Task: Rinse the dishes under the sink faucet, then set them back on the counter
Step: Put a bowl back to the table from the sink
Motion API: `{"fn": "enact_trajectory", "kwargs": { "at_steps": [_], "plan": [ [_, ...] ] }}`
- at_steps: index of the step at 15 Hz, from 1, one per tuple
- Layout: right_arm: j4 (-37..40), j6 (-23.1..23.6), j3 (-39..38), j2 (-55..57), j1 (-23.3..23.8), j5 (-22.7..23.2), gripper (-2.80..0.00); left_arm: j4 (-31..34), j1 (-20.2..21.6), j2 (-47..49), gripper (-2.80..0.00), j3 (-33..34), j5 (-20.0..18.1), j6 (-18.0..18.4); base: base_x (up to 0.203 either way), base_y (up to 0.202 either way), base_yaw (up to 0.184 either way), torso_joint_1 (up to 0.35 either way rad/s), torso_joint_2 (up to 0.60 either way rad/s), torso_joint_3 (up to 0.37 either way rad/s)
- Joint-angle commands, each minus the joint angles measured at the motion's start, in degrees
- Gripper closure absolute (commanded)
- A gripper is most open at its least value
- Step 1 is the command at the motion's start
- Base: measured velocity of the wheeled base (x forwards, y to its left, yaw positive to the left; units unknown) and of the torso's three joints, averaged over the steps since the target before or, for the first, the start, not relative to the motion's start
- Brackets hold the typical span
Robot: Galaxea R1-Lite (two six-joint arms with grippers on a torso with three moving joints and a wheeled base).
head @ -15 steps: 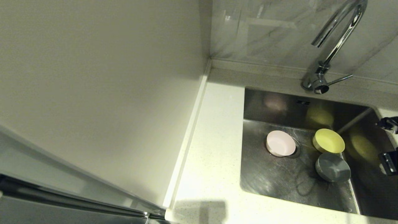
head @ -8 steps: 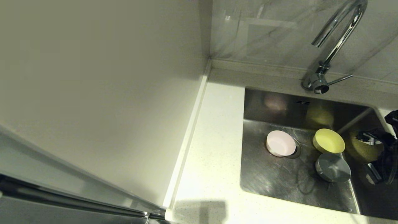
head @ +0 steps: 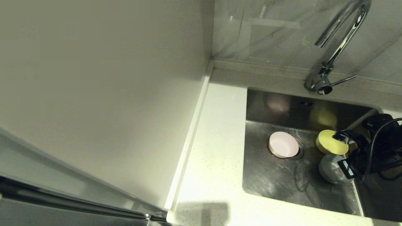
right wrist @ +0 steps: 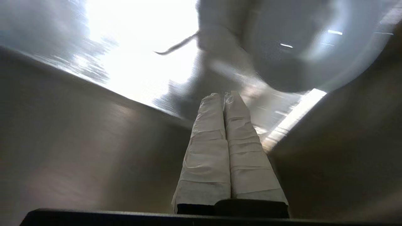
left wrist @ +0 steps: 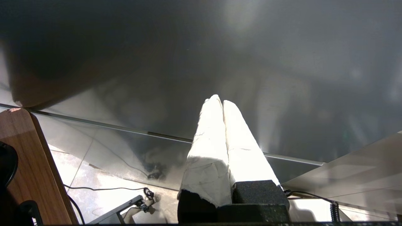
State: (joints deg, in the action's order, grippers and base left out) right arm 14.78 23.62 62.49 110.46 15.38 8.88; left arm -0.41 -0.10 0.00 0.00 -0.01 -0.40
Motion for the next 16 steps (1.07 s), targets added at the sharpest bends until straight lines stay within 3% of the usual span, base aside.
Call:
{"fn": "enact_trajectory", "kwargs": {
  "at_steps": [1,2,3,7,10,12,16],
  "plan": [
    [-0.3,-5.5,0.3,1.5,-1.5,0.9,0.0,0.0,0.0,0.0,0.0,0.2,0.0,0.0,0.0,0.0,0.0,0.0,0.0,0.0],
    [-1.7,-7.6,-0.5,1.5,-2.2,0.9,0.0,0.0,0.0,0.0,0.0,0.2,0.0,0.0,0.0,0.0,0.0,0.0,0.0,0.0],
    [-3.7,-8.2,-1.6,1.4,-2.6,0.9,-2.8,0.0,0.0,0.0,0.0,0.2,0.0,0.0,0.0,0.0,0.0,0.0,0.0,0.0],
    [-4.8,-9.0,0.5,2.3,-2.6,1.3,-2.8,0.0,0.0,0.0,0.0,0.2,0.0,0.0,0.0,0.0,0.0,0.0,0.0,0.0],
    [-4.8,-13.3,2.4,4.1,-4.2,1.3,-2.8,0.0,0.0,0.0,0.0,0.2,0.0,0.0,0.0,0.0,0.0,0.0,0.0,0.0],
    [-4.8,-18.9,5.4,6.2,-6.2,1.3,-2.8,0.0,0.0,0.0,0.0,0.2,0.0,0.0,0.0,0.0,0.0,0.0,0.0,0.0],
    [-4.9,-34.5,10.7,10.0,-13.3,-1.4,-2.8,0.0,0.0,0.0,0.0,0.2,0.0,0.0,0.0,0.0,0.0,0.0,0.0,0.0]
  ]
}}
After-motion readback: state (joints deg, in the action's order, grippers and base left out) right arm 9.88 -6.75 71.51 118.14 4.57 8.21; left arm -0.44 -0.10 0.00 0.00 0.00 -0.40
